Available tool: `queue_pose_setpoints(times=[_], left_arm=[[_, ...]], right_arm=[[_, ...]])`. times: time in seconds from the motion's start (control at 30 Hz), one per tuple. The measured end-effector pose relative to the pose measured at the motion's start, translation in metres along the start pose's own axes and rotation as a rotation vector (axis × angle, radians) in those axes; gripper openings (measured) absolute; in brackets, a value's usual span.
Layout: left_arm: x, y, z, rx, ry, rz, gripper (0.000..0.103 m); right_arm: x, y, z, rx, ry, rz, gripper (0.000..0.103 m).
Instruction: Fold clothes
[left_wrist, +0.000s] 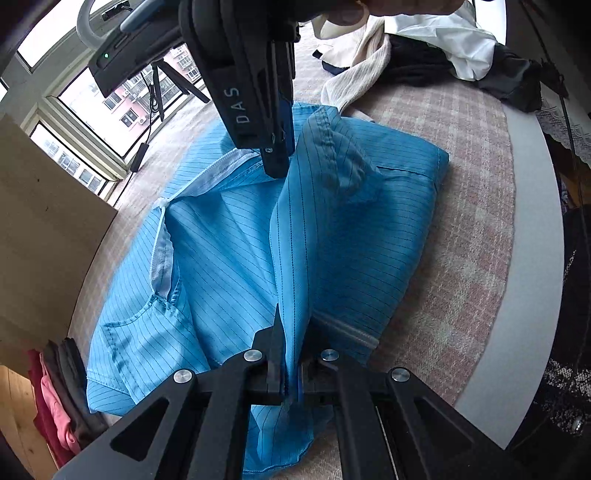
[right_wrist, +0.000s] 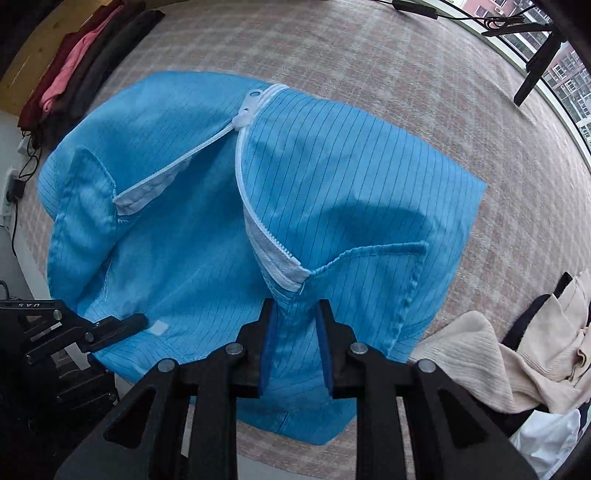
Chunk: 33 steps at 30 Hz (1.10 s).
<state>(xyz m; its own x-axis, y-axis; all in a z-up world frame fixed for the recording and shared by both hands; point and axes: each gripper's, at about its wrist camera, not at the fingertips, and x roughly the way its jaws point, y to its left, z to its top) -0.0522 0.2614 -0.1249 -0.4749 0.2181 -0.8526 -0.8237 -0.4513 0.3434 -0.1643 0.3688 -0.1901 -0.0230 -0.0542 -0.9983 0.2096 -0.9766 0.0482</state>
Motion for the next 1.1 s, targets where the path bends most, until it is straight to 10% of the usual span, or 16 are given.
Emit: queue_pose_setpoints(times=[0.27,0.57,0.73,0.83,1.1], left_arm=[[-0.016,0.005,-0.003,0.018,-0.026,0.084,0.002],[-0.008,-0.016,-0.014,0.117,0.003,0.137,0.003],[-0.023,-0.027,-0.025,0.154,-0.004,0.068,0.015],[-0.042,-0.02,-0.028,0.112,-0.007,-0.018,0.027],[-0.053,0.054,0.008,-0.138,-0.058,-0.143,0.034]], right_arm=[[-0.051,-0.062,-0.01,0.246,-0.273,0.208,0.003],[-0.035,-0.125,-0.056,0.75,-0.44,0.922,0.003],[-0.026,-0.09,-0.066,0.596,-0.255,0.761,0.014],[-0.058,-0.086,-0.09,0.523,-0.355,0.685,0.043],[-0.062,-0.05,-0.097,0.375,-0.436,0.335,0.043]])
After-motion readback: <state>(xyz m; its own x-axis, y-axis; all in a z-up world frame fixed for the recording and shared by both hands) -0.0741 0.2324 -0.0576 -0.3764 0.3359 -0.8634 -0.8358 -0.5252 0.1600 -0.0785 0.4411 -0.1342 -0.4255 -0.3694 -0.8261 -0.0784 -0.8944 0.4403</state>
